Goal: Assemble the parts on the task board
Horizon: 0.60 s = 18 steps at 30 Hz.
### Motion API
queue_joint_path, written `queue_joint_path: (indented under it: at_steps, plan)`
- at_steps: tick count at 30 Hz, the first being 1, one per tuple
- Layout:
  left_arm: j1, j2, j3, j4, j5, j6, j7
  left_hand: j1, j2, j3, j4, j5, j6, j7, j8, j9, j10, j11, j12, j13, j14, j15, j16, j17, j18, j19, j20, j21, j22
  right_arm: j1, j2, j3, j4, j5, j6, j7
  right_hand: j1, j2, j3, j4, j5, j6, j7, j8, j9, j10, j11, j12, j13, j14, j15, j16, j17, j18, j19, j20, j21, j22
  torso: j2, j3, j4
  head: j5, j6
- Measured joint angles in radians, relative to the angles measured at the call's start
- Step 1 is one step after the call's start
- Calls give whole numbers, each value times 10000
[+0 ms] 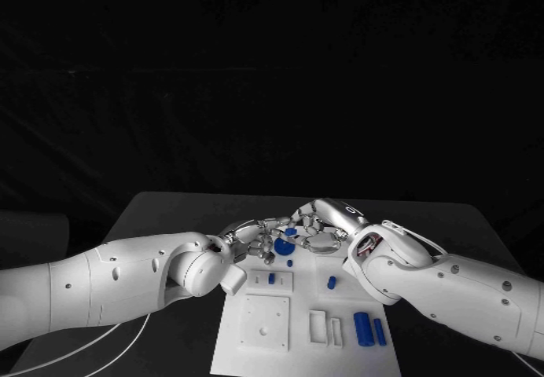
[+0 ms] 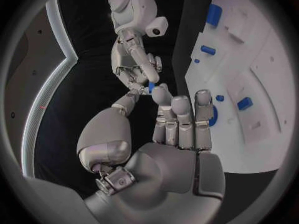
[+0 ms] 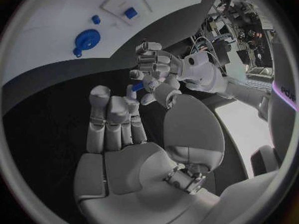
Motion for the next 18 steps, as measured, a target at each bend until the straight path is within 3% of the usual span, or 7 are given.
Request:
queue_joint_path:
  at_steps: [3, 6, 11, 18]
  plan:
    - [-8, -27, 0, -26, -82, 110, -14, 23, 27, 9, 17, 0, 1, -3, 0, 34, -102, 13, 48, 0, -91, 19, 0, -15, 0, -35, 35, 0, 0, 0, -58, 0, 30, 85, 67, 93, -26, 26, -10, -10, 0, -1, 2, 3, 0, 0, 0, 0, 0, -7, 7, 0, 0, 0, 1, 2, 0, 0, -1, 0, -1, 7, -17]
    - [-17, -60, 0, -79, -170, 249, -28, 209, 342, 4, -164, 0, 0, -4, 52, 102, -131, 4, 91, 1, -95, 24, 0, -27, 0, -107, 37, 0, 0, 0, -120, 0, 67, 196, 150, 224, -26, 25, -40, -39, -1, -10, 10, 7, 0, 0, 0, 0, 6, -8, 8, 0, 1, 1, 14, 15, 0, -1, -1, 0, -1, 14, -32]
    - [-29, -125, 0, -135, -331, 561, -54, 646, 742, 12, -708, 550, -5, -9, 117, 194, -224, 26, 157, -7, -177, 4, 41, -65, 0, -163, 53, 0, -1, 0, -214, 0, 114, 395, 335, 450, -92, 90, -133, -132, -1, -11, 11, 8, -1, -1, 0, 0, 19, -11, 12, 1, 11, 1, 13, 17, 54, -1, -2, 2, -1, 17, -53]
    - [-39, -169, 1, -210, -523, 877, -103, 897, 792, -33, -1142, 676, -88, 50, 167, 245, -328, 64, 164, -58, -254, 72, 40, -124, 0, -214, 72, 55, 8, 0, -289, 0, 162, 565, 681, 684, -170, 167, -222, -277, -1, -13, 13, 9, -6, -1, 1, 0, 36, -14, 14, 1, 23, 2, 0, 30, 56, -2, -3, 2, -2, 9, -76]
